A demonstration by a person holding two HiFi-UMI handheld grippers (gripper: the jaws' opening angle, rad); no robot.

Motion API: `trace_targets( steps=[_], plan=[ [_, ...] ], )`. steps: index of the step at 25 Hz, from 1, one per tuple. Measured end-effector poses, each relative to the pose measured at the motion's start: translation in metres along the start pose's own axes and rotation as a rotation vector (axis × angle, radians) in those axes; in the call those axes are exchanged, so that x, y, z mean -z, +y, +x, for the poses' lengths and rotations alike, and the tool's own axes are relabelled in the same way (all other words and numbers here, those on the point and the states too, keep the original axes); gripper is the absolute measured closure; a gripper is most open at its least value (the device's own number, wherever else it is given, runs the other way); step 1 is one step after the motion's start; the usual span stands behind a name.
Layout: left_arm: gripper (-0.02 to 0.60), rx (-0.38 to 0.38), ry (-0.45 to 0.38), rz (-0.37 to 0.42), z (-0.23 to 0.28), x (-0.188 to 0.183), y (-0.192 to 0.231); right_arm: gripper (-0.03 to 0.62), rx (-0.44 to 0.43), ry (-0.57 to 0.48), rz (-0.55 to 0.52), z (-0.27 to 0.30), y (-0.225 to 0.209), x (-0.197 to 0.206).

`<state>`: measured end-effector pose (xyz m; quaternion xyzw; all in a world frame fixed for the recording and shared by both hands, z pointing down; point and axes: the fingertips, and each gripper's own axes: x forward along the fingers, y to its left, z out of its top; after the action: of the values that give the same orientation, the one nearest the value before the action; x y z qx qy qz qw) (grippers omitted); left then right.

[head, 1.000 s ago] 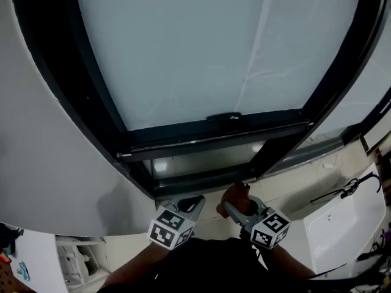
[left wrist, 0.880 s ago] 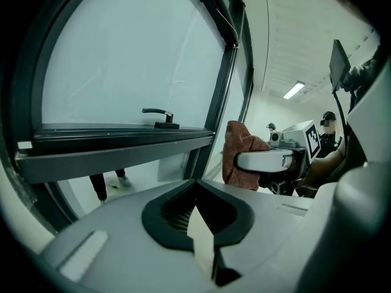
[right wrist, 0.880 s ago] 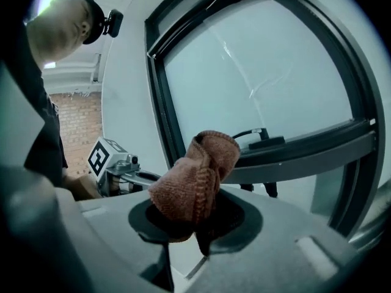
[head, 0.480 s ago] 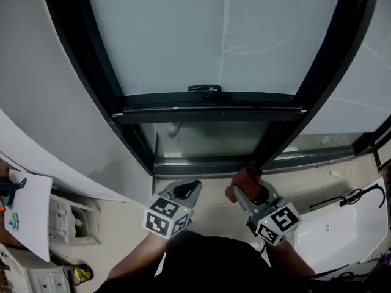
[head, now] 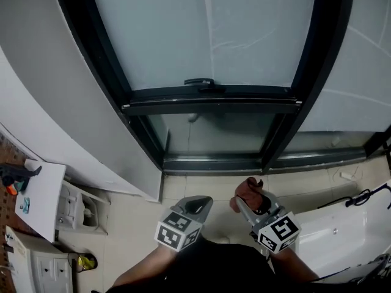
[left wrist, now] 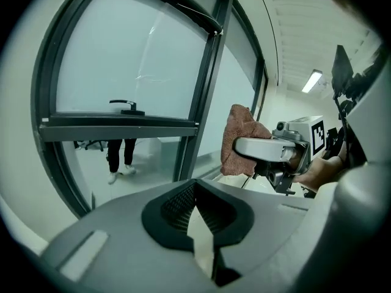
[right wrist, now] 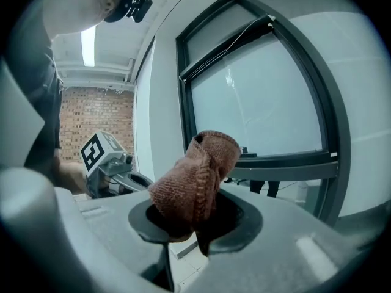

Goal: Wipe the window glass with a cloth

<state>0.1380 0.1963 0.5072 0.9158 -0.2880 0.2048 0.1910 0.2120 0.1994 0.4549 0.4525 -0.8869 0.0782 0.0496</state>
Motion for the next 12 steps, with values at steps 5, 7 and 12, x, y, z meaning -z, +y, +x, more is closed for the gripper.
trace_targets(
  steps=[5,7,12],
  plan=[
    [0.565,-0.008,0.005,0.020,-0.010,0.000,-0.007,0.488,0.000,0.004,-0.008,-0.009,0.009,0.004],
    [0.565,-0.009,-0.001,0.022,-0.015,-0.001,-0.005,0.488,0.007,0.009,-0.011,-0.009,0.011,0.004],
    [0.565,-0.003,-0.004,0.022,-0.029,-0.002,0.011,0.488,0.030,0.033,-0.003,0.001,0.026,0.009]
  ],
)
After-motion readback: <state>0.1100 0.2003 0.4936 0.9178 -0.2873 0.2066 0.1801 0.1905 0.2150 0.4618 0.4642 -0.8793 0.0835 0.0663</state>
